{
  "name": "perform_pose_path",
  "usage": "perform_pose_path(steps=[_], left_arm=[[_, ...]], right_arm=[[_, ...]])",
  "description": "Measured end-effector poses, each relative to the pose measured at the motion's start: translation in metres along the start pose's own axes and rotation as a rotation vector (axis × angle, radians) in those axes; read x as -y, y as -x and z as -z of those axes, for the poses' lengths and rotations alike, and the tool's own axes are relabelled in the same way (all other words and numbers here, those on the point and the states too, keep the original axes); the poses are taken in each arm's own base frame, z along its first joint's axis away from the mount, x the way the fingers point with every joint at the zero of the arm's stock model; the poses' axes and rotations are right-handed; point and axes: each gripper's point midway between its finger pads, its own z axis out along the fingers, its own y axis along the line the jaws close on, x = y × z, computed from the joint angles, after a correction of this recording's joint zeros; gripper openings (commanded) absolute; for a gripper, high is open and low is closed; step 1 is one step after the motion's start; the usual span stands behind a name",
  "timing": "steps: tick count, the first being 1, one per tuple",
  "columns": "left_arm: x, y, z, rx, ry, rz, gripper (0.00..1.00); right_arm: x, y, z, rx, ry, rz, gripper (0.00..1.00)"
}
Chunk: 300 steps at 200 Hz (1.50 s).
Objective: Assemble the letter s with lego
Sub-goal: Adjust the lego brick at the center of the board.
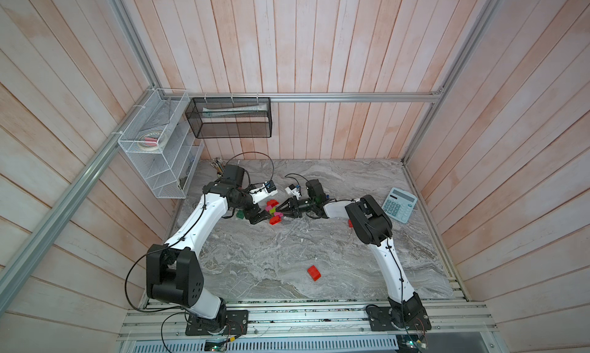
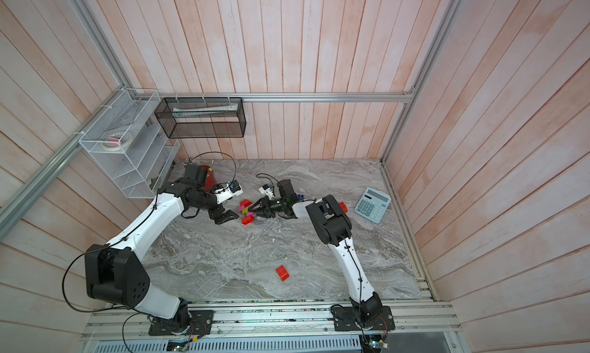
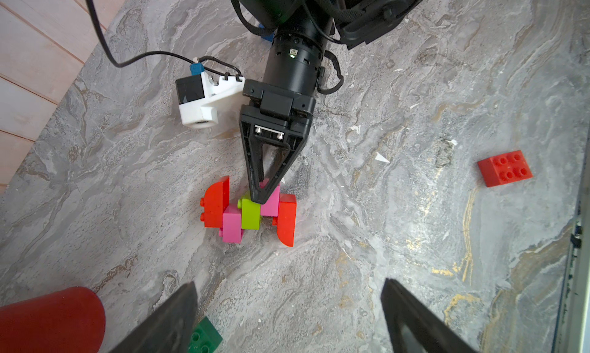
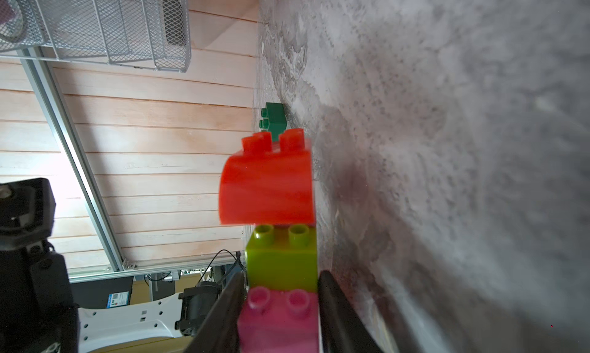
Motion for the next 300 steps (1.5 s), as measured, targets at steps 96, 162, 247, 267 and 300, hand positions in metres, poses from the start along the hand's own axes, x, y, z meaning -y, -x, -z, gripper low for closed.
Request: perform_pose_path(steps=[96,162,247,267,300], left_arm=[[-0.001,0.0,-0.001,0.001,0.001,0.0,0.94],[-0.001,0.0,-0.001,0.001,0.002,0.002,0.94],[-0.001,0.0,-0.001,0.001,0.002,0.007,0.94],[-0.001,0.0,-0.001,0.001,0.002,0.008,0.93],[-0.002,-0.001,-0.003,0.007,0.009,0.013,0.94]], right_arm=[[0.011,-0.009,0.0,0.103,-0.066,-0.045,0.48],[0.0,-0.011,0.003,0.146,-0.18,0.057,0.57],[0.007,-0.023,-0.001,0.117,-0.324,0.162,0.61],[0.007,-0.021,0.002,0.121,-0.357,0.181,0.62],[0.007,-0.019,0.006,0.126,-0.397,0.201,0.64]])
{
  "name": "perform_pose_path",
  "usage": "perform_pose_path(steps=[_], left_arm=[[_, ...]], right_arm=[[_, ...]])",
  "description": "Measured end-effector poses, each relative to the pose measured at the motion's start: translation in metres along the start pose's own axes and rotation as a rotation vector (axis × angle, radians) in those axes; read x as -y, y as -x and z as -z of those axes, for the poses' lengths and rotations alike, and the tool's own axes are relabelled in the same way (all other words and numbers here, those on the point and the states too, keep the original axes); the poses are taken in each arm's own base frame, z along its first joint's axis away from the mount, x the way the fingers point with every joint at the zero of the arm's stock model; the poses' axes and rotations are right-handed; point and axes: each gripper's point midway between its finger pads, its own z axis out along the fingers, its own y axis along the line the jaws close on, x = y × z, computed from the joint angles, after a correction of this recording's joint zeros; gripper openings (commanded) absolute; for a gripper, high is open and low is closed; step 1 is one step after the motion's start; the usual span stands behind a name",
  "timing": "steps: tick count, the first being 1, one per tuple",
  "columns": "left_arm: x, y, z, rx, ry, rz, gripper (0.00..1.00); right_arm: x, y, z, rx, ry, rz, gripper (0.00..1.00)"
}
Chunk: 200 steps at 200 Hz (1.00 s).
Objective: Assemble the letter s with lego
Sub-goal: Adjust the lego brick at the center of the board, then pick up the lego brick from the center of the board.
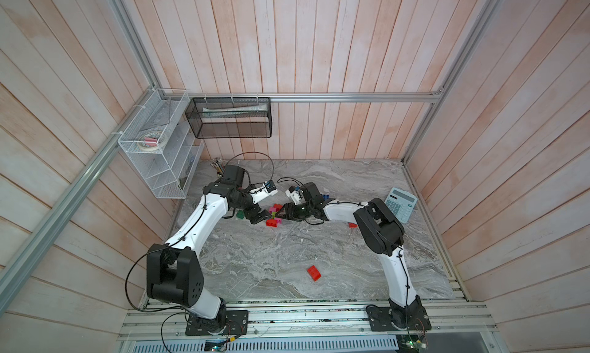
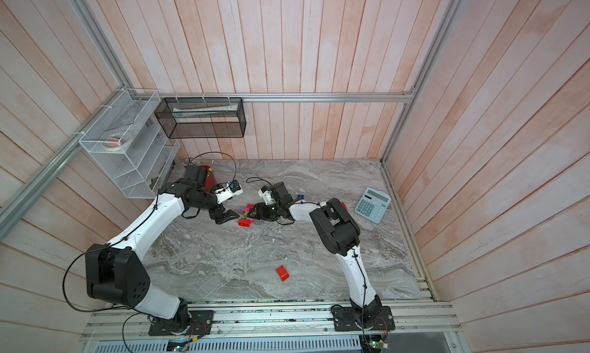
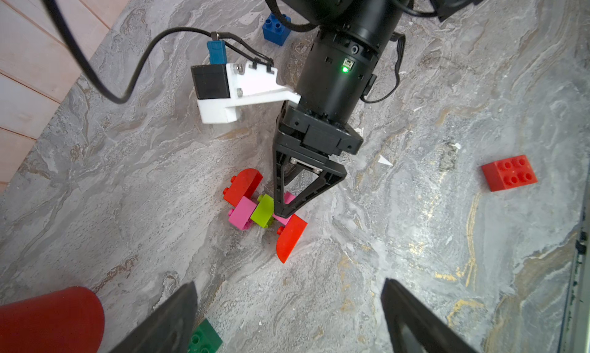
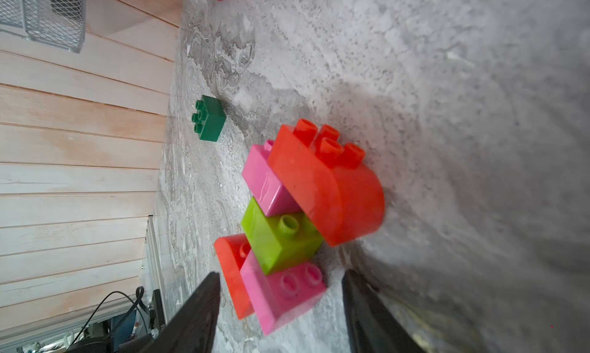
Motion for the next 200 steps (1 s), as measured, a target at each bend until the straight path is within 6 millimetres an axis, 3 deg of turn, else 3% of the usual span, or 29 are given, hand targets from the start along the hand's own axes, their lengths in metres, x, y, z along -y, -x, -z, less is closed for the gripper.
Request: perform_pose_path(steps=[43,86,115,159,200], left_arm=[[-0.001,-0.002,-0.002,0.016,0.022,0.049,0.93],[-0.005,0.014,0.008,0.093,0.07,0.112,0.94],[-0.003,0.027,0.016,0.165,0.076,0.161,0.97],[0.004,0.032,0.017,0.249,0.095,0.256,1.0],[0.006,0.032,0.008,0.261,0.117,0.319,1.0]], right_arm=[[-0.005,0.008,0.02,0.026,-0.029,0.037,0.69],[-0.013,0.025,0.083,0.121,-0.093,0.119,0.72],[-0.006,0.027,0.124,0.177,-0.173,0.139,0.74],[-0.001,0.002,0.152,0.168,-0.262,0.166,0.76],[-0.008,-0.048,0.153,0.087,-0.316,0.224,0.77]])
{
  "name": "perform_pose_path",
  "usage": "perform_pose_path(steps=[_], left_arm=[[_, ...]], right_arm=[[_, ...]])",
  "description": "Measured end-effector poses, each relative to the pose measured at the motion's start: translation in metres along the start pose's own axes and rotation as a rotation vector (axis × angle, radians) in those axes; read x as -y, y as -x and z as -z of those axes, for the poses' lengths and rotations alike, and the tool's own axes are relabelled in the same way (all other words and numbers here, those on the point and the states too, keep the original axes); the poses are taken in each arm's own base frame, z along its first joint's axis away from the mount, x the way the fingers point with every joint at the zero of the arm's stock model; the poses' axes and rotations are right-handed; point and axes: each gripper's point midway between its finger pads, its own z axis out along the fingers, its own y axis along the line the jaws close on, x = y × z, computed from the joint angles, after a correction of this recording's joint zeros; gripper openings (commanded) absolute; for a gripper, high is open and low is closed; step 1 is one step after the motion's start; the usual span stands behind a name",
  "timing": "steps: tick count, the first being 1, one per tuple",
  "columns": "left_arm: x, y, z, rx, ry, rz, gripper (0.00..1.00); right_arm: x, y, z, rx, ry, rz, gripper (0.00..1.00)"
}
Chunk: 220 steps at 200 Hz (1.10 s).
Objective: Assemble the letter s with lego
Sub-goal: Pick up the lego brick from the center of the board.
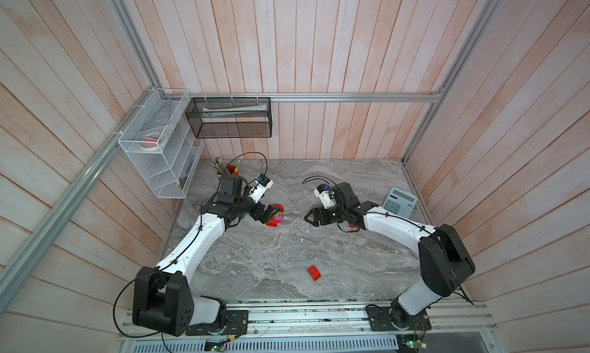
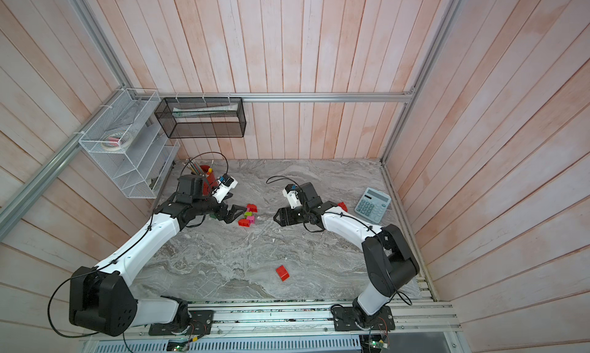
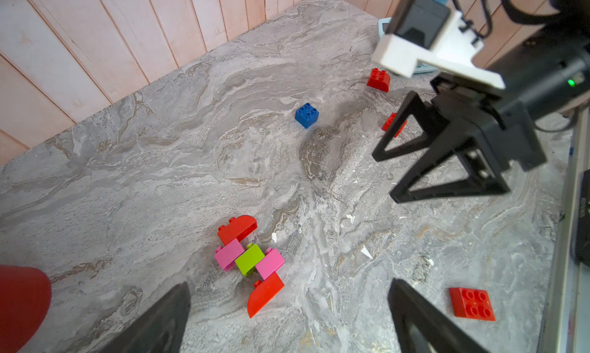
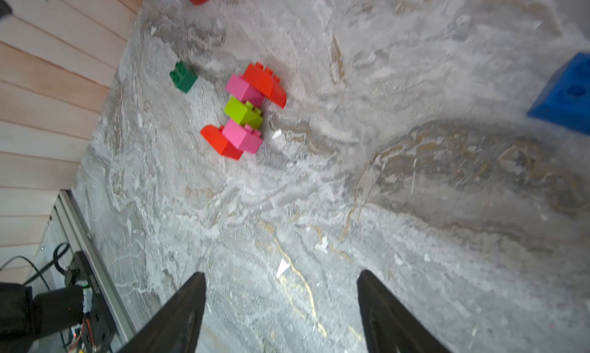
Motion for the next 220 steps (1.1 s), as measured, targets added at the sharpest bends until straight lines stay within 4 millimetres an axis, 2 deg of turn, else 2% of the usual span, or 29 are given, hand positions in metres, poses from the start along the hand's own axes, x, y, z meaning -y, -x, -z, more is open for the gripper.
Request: perform_pose_path(steps=[57,90,132,182,202,220], left_arm=[[0.004,-0.006,-0.006,-0.024,0.047,0.024,1.0],[0.0,-0.001,0.002,-0.014,0.093,0.03,1.0],[-0.001,-0.008,0.008,-0.014,0.128,0.061,1.0],[-0.003,-0.018,0.011,-0.015,0.164,0.085,1.0],[-0.003,-0.022,0.01,-0.021,0.171,0.093,1.0],[-0.005,-0.021,0.01,-0.018,0.177,0.096,1.0]], right_arm=[[-0.041,-0.093,0.006,-0.138,-0.008,0.109,0.77],[-0.054,-0.128,0.009,-0.183,-0.024,0.12,0.74],[-0.059,-0.153,0.004,-0.229,-0.073,0.129,0.68],[-0.037,-0.181,-0.009,-0.316,-0.205,0.115,0.62],[-0.033,-0.186,-0.013,-0.336,-0.242,0.116,0.6],[-0.032,-0.187,-0.014,-0.339,-0.261,0.116,0.53]])
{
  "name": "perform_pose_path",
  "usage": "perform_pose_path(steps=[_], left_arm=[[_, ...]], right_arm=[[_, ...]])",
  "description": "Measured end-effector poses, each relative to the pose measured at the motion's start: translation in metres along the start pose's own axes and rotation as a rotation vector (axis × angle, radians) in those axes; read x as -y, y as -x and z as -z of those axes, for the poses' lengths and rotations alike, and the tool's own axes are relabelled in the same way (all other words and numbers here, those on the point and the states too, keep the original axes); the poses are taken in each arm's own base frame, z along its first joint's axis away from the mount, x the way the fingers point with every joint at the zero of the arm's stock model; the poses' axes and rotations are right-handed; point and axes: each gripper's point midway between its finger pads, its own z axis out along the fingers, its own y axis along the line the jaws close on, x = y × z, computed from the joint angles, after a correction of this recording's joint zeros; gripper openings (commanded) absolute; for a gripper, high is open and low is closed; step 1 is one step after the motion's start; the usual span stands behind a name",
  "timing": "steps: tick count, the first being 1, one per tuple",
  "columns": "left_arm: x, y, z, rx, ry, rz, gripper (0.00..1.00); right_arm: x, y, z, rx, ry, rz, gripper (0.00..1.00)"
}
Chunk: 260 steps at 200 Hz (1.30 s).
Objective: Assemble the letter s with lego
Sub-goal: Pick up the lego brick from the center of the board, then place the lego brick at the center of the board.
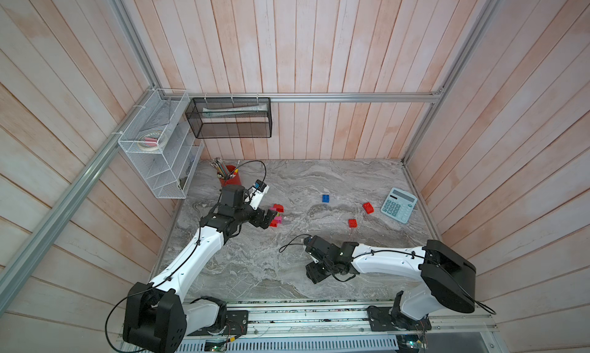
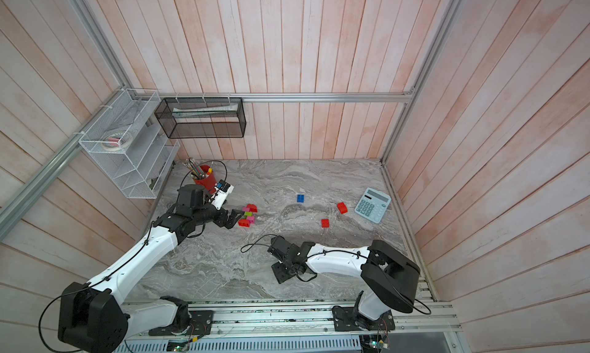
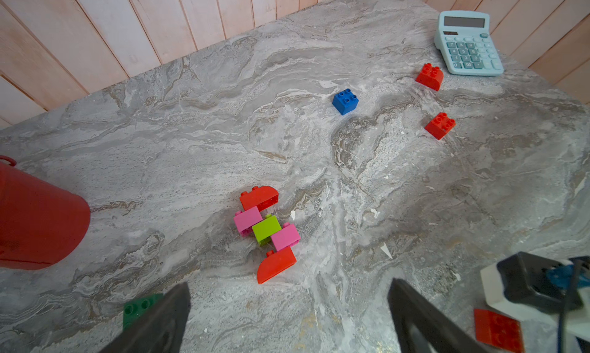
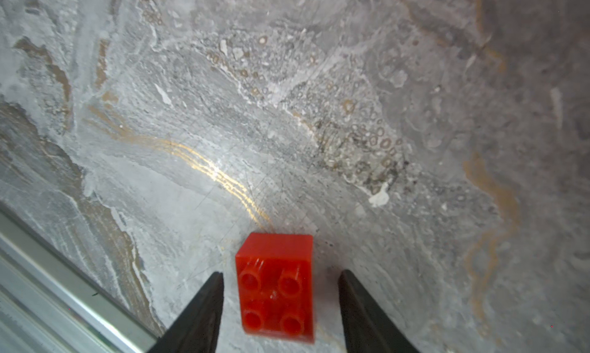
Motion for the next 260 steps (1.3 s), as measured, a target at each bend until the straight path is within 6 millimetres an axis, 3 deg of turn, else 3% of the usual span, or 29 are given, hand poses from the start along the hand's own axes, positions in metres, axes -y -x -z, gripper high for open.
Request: perform_pose_path(steps=[21,84,121,171,194,222,260], left_arm=[[-0.001,0.003,0.0,0.011,0.003,0.003,1.0],[-0.002,0.003,0.0,0.011,0.011,0.002,1.0],[-0.008,0.001,0.0,0.003,0.046,0.002,1.0],[-0.016,0.002,0.002,-0.005,0.093,0.003,1.0],[-0.018,0.003,0.003,-0.005,0.106,0.004,1.0],[-0.02,0.002,0.002,-0.011,0.107,0.013,1.0],[-0.021,0.0,0.001,-0.015,0.11,0.017,1.0]], right_arm=[[0.001,0.001,-0.001,-0.003,-0.027,-0.003,0.49],[0.006,0.009,-0.005,-0.008,-0.111,-0.015,0.24],[0.018,0.016,0.0,0.014,-0.153,-0.092,0.19],[0.067,0.079,0.03,0.189,-0.128,-0.474,0.18],[0.077,0.11,0.038,0.228,-0.144,-0.622,0.19],[0.073,0.142,0.029,0.225,-0.149,-0.77,0.19],[0.072,0.149,0.005,0.164,-0.178,-0.904,0.19]])
